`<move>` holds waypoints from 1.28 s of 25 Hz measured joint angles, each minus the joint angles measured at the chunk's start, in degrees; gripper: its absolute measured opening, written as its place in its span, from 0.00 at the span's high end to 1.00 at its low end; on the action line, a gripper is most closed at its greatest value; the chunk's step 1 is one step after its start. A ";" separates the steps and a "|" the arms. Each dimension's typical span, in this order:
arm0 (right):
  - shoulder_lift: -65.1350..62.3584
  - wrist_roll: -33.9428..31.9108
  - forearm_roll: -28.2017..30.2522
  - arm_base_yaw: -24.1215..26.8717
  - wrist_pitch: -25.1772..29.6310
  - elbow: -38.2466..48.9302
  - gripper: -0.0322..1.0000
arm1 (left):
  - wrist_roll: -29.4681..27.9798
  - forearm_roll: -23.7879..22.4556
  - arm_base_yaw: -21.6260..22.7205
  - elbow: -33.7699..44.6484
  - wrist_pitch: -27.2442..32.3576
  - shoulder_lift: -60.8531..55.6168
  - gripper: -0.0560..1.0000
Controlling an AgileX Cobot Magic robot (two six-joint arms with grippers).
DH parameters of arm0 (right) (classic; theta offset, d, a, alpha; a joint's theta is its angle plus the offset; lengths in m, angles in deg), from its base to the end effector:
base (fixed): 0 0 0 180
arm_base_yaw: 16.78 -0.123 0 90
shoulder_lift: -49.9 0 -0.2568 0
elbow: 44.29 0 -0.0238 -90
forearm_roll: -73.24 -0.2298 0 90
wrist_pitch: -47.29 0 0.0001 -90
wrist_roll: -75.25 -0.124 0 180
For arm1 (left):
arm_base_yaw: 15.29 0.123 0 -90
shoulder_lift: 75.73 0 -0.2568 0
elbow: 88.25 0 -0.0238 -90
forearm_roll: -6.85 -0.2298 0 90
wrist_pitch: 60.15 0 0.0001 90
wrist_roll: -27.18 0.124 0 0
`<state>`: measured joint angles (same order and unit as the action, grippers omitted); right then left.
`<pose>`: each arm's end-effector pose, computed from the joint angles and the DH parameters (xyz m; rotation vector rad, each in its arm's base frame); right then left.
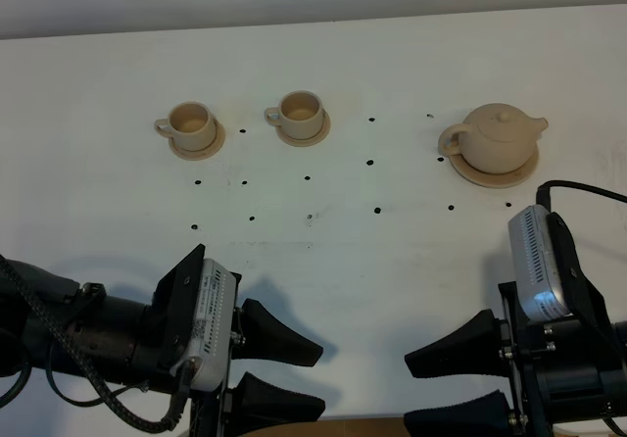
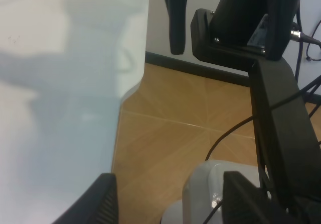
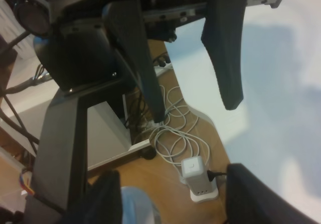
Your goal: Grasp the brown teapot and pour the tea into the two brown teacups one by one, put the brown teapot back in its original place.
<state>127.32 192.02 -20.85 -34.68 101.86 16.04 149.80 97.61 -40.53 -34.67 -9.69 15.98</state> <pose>0.1306 0.1481 0.1712 -1.1246 1.8215 1.0567 0.1438 -0.1735 0.1402 1.3909 1.8496 -1.0368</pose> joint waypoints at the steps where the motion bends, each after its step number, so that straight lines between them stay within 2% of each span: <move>1: 0.00 0.00 0.00 0.00 0.00 0.00 0.50 | 0.00 0.00 0.00 0.00 0.00 0.00 0.47; 12: 0.00 0.00 -0.20 0.00 -0.11 0.00 0.50 | -1.15 0.00 0.00 0.00 -0.27 0.00 0.47; 19: 0.00 0.00 -0.31 0.00 -0.15 0.00 0.50 | -5.66 0.69 0.00 0.00 -2.74 0.00 0.47; 22: 0.00 0.00 -0.64 0.00 -0.62 0.00 0.50 | -10.81 2.00 0.00 0.00 -3.76 -1.41 0.47; 24: 0.00 0.00 -0.86 0.00 -1.48 0.00 0.50 | -15.92 1.83 0.00 -0.50 -5.45 -4.20 0.47; 26: 0.00 0.00 -1.09 0.00 -1.97 0.00 0.50 | -23.37 -0.99 0.00 -1.92 -7.97 -7.98 0.47; 27: 0.00 0.00 -1.14 0.00 -2.10 0.00 0.50 | -28.61 -3.81 0.00 -2.96 -9.49 -10.45 0.47; 29: 0.00 0.00 -1.62 0.00 -2.10 0.00 0.50 | -40.94 -11.45 0.00 -5.30 -11.89 -15.45 0.47; 30: 0.00 0.00 -2.02 0.00 -2.10 0.00 0.50 | -46.79 -16.74 0.00 -6.73 -12.79 -18.35 0.47; 32: 0.00 0.00 -2.66 0.00 -2.21 0.00 0.50 | -62.22 -29.16 0.00 -9.25 -13.93 -23.64 0.47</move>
<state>127.32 192.02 -23.51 -34.68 99.65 16.04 87.58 68.45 -40.53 -43.92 -23.62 -7.66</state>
